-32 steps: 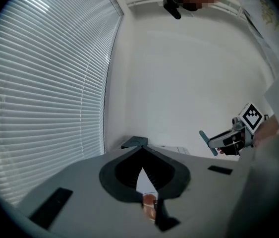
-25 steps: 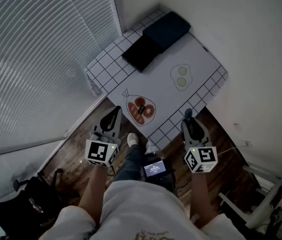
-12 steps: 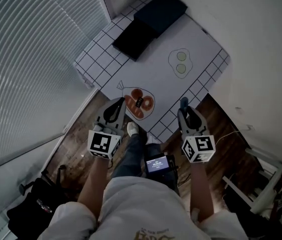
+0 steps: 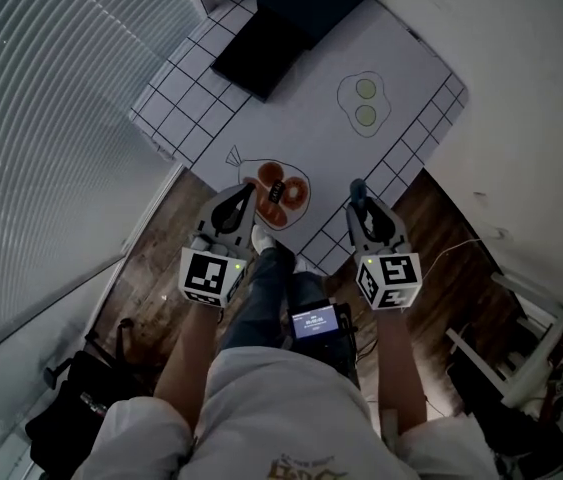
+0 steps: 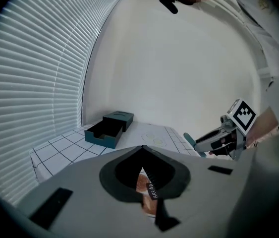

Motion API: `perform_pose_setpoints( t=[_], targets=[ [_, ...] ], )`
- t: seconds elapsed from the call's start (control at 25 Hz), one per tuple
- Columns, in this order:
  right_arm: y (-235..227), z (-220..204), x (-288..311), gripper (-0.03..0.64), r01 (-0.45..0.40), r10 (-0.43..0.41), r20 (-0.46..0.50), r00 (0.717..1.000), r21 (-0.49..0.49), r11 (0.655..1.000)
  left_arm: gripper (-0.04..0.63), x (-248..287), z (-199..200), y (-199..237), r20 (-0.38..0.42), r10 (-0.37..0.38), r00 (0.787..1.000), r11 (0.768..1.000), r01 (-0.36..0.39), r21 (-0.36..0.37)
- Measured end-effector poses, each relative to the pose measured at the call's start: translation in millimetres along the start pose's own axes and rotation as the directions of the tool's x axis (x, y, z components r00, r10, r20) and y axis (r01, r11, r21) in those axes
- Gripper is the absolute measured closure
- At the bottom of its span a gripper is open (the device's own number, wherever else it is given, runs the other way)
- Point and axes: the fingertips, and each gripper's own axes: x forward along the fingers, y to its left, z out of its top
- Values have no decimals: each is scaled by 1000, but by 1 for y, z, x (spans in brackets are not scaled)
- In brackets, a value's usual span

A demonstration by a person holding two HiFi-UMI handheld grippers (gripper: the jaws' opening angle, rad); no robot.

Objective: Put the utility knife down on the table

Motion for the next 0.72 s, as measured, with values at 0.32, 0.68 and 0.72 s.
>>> perform_pose_setpoints(
  t=[0.32, 0.68, 0.72],
  targets=[
    [3, -24, 14, 480, 24, -24, -54, 998, 0, 1000, 588, 6, -19, 4, -44, -29, 999, 1000, 29, -2],
    [1, -46, 31, 480, 74, -79, -119, 990, -40, 996, 588, 10, -41, -1, -76, -52, 996, 999, 52, -1],
    [1, -48, 33, 480, 76, -81, -125, 989, -46, 996, 588, 10, -42, -2, -80, -55, 995, 998, 55, -2]
  ],
)
